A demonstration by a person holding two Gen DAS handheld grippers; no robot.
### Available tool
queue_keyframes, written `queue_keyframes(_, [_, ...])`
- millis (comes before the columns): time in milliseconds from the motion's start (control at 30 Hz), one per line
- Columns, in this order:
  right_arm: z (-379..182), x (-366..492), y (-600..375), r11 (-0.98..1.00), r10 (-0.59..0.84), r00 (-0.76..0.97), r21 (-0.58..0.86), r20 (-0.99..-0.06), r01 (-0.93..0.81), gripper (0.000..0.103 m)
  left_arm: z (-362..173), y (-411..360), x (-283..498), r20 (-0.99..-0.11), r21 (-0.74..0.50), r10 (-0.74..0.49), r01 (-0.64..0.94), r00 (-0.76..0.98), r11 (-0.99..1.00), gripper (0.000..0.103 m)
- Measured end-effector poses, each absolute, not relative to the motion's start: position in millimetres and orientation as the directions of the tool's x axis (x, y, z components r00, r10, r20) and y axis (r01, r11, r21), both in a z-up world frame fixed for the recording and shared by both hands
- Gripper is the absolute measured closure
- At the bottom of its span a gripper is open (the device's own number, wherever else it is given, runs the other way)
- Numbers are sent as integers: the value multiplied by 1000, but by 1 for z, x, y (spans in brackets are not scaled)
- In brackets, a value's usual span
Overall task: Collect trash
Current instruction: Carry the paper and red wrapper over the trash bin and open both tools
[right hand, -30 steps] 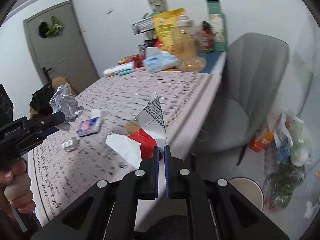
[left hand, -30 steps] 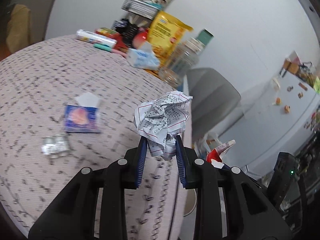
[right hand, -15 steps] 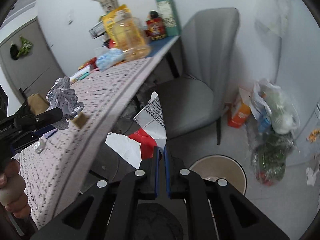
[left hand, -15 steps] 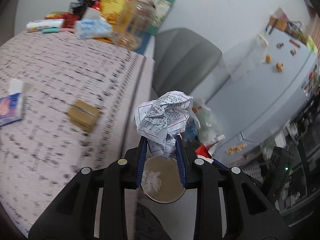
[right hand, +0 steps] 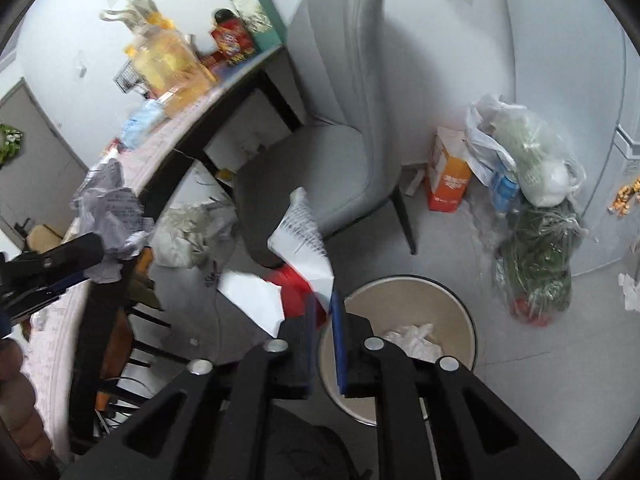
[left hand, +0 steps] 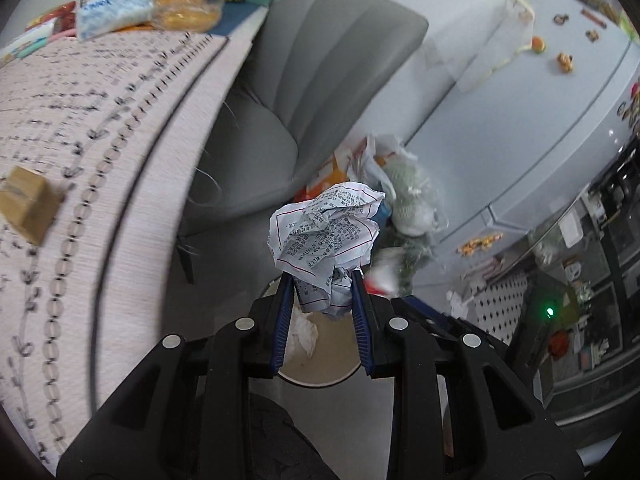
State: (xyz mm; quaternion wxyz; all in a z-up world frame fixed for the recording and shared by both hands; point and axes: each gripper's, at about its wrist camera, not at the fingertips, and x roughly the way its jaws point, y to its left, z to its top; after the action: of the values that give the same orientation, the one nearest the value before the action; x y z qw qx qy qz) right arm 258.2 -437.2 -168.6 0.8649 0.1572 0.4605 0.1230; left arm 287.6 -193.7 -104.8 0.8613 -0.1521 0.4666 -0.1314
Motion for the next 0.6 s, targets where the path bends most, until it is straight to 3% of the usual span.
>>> queue_keyframes(33, [-174,258,-445,916,354,553,400,-755,-39,54,-107,-197,289,-768,-380,-367,87,525,921,75])
queue_keyframes(467, [-198,234,-516,896,315,553,434,-771,96,52,-155,-256,300,-832,-365,-395,152,391,919,74])
queue_keyframes(567, [-194,229,-529,891,305,568,440,-765,114,50,-162,-269,303,-838,-372,-409,169,362,913,71])
queue_keyframes(600, [-191,228,-533,890,302,572,441,-762,118,50,-164,-273,304,-838,-377,-413,169,357,911,65])
